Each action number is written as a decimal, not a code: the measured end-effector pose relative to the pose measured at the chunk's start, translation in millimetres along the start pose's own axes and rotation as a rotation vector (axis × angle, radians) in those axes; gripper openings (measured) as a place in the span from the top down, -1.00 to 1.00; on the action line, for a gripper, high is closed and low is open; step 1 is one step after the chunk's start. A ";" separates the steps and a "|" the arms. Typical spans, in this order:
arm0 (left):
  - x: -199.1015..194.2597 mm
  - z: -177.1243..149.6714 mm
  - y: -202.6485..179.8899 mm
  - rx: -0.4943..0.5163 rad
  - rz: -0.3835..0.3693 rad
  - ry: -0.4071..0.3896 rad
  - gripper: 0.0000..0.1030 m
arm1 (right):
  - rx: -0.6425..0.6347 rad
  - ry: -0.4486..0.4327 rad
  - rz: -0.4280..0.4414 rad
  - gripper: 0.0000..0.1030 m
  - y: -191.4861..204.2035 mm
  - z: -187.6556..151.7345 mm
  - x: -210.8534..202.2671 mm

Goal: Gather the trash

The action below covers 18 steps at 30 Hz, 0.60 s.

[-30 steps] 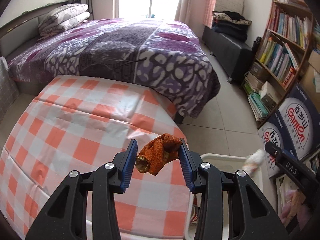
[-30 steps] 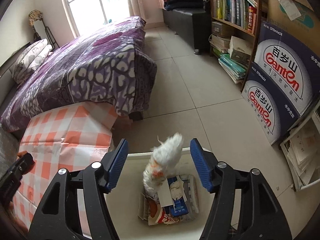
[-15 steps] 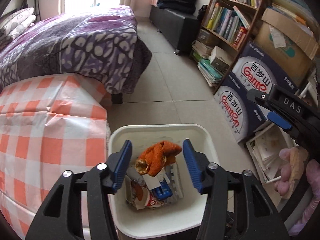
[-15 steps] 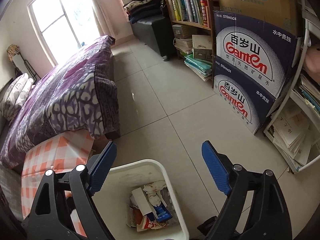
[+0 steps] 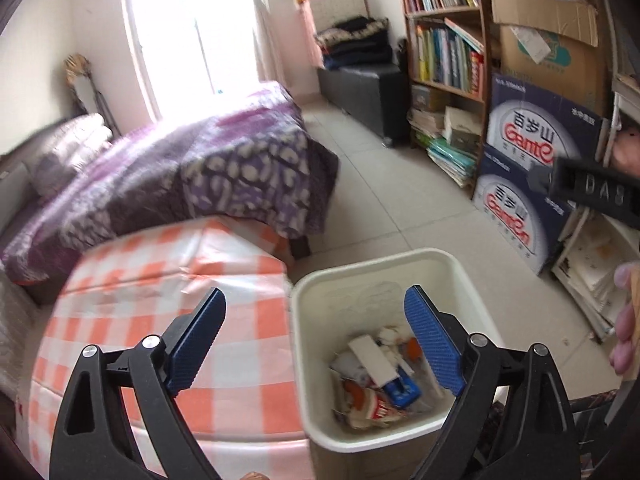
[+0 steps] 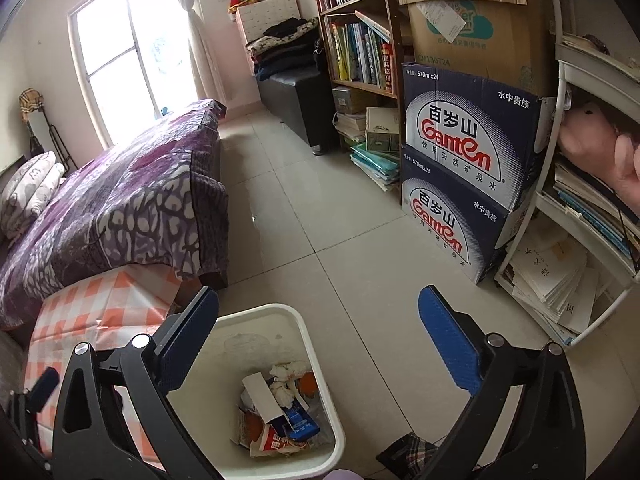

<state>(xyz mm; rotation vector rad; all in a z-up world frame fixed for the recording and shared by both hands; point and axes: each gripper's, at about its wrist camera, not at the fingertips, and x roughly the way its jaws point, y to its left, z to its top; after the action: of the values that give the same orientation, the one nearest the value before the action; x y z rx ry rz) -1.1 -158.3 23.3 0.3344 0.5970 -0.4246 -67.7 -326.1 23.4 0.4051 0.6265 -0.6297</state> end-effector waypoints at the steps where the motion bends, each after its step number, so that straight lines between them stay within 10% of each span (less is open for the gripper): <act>1: -8.6 -2.7 4.0 -0.002 0.034 -0.034 -0.79 | -0.007 -0.014 -0.003 -0.86 2.2 -6.5 -6.4; 6: -41.3 -20.0 23.0 -0.040 0.197 -0.138 -0.87 | -0.070 -0.104 -0.017 -0.86 20.5 -32.9 -35.9; 18: -49.6 -57.0 84.6 -0.242 0.244 0.024 -0.87 | -0.293 -0.148 0.012 -0.86 74.9 -84.5 -59.5</act>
<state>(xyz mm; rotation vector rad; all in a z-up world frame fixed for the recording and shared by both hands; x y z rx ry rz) -24.6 -47.3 23.9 0.1777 0.6154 -0.1115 -91.7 -201.4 11.3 0.0875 0.5637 -0.5407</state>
